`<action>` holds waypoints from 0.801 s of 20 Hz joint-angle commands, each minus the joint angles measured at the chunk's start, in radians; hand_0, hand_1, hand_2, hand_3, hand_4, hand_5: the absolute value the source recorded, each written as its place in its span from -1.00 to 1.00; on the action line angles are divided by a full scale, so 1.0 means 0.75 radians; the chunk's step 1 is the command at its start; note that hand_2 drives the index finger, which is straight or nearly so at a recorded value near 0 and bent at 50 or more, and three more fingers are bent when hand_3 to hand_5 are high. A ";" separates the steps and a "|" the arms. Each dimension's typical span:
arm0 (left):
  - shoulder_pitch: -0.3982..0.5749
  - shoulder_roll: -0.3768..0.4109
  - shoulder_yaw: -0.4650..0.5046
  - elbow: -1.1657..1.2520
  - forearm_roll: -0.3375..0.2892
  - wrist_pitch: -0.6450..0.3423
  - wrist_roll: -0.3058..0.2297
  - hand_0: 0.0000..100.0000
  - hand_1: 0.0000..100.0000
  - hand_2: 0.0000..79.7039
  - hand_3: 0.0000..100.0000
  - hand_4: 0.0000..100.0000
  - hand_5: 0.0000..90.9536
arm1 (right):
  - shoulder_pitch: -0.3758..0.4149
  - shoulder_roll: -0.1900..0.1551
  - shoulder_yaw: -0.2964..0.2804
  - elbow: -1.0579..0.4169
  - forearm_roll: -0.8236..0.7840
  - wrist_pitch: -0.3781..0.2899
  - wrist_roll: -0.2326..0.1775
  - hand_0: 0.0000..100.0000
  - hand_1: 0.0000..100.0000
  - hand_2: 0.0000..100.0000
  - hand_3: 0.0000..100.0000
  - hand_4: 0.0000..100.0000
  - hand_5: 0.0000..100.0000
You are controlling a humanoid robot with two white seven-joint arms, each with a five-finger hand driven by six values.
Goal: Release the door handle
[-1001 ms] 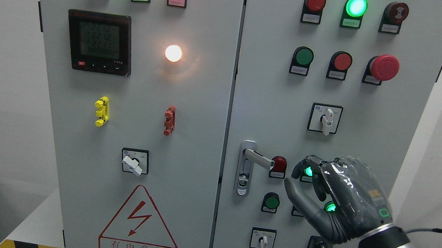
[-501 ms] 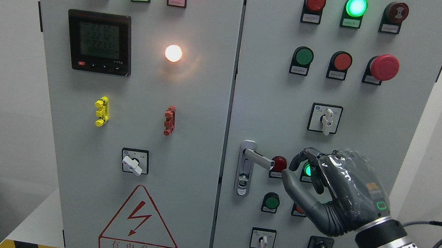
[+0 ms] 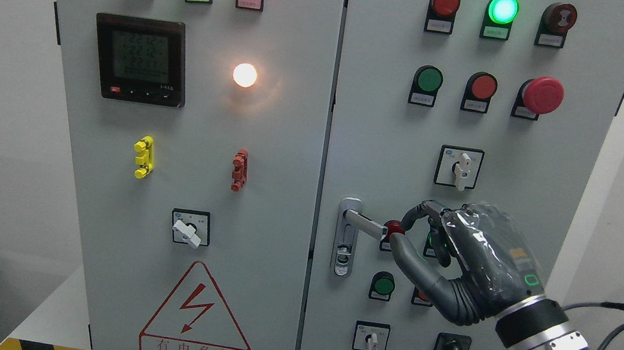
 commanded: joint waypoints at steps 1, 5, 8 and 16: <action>0.041 0.000 0.000 -0.041 0.000 -0.001 0.001 -0.76 -0.22 -1.00 -1.00 -1.00 -1.00 | -0.052 0.029 0.041 0.023 -0.025 0.034 0.004 -0.10 -0.92 -0.13 1.00 1.00 1.00; 0.041 0.000 0.000 -0.041 0.000 -0.001 0.001 -0.76 -0.22 -1.00 -1.00 -1.00 -1.00 | -0.083 0.089 0.063 0.062 -0.025 0.065 0.004 -0.10 -0.91 -0.12 1.00 1.00 1.00; 0.041 0.000 0.000 -0.041 0.000 -0.001 0.001 -0.76 -0.22 -1.00 -1.00 -1.00 -1.00 | -0.091 0.103 0.071 0.084 -0.027 0.067 0.004 -0.10 -0.88 -0.11 1.00 1.00 1.00; 0.041 0.000 0.000 -0.041 0.000 -0.001 0.001 -0.76 -0.22 -1.00 -1.00 -1.00 -1.00 | -0.103 0.109 0.094 0.103 -0.029 0.088 0.004 -0.10 -0.87 -0.10 1.00 1.00 1.00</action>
